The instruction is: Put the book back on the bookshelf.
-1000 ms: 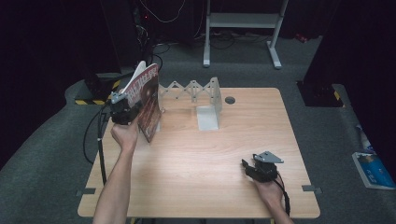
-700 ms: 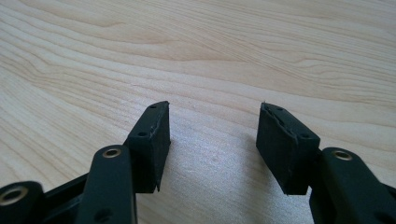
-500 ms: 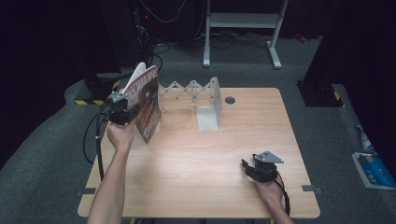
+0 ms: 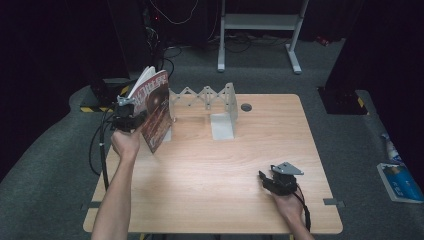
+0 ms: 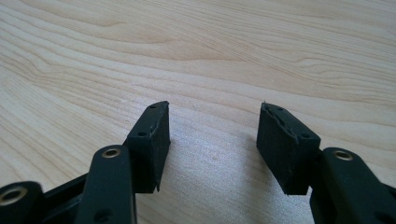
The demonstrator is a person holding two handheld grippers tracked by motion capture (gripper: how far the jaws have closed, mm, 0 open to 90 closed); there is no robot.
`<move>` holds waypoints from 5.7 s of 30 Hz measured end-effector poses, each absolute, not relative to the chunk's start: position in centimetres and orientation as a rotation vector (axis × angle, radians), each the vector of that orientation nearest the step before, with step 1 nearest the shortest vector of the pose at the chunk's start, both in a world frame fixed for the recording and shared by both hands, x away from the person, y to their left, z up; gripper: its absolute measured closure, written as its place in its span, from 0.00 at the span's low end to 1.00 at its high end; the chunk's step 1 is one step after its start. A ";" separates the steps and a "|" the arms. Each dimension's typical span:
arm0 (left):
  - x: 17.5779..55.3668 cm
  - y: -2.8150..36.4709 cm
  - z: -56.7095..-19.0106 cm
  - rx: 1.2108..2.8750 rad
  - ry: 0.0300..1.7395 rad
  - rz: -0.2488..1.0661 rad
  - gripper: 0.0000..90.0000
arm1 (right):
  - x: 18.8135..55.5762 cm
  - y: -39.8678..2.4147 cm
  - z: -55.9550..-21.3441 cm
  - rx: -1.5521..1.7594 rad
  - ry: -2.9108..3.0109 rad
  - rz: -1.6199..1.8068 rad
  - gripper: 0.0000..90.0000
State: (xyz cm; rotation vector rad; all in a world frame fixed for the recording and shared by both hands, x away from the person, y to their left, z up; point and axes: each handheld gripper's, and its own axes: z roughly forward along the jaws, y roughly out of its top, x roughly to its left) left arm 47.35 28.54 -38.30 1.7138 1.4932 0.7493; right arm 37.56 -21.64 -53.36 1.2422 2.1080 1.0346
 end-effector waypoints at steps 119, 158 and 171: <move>38.6 29.6 -37.8 1.645 1.410 0.660 0.47 | 37.6 -21.6 -53.3 1.239 2.120 1.040 0.49; 36.5 27.3 -39.1 1.660 1.323 0.580 0.46 | 37.5 -21.6 -53.3 1.235 2.123 1.041 0.49; 36.4 26.1 -39.8 1.665 1.303 0.540 0.46 | 37.5 -21.6 -53.3 1.232 2.125 1.044 0.49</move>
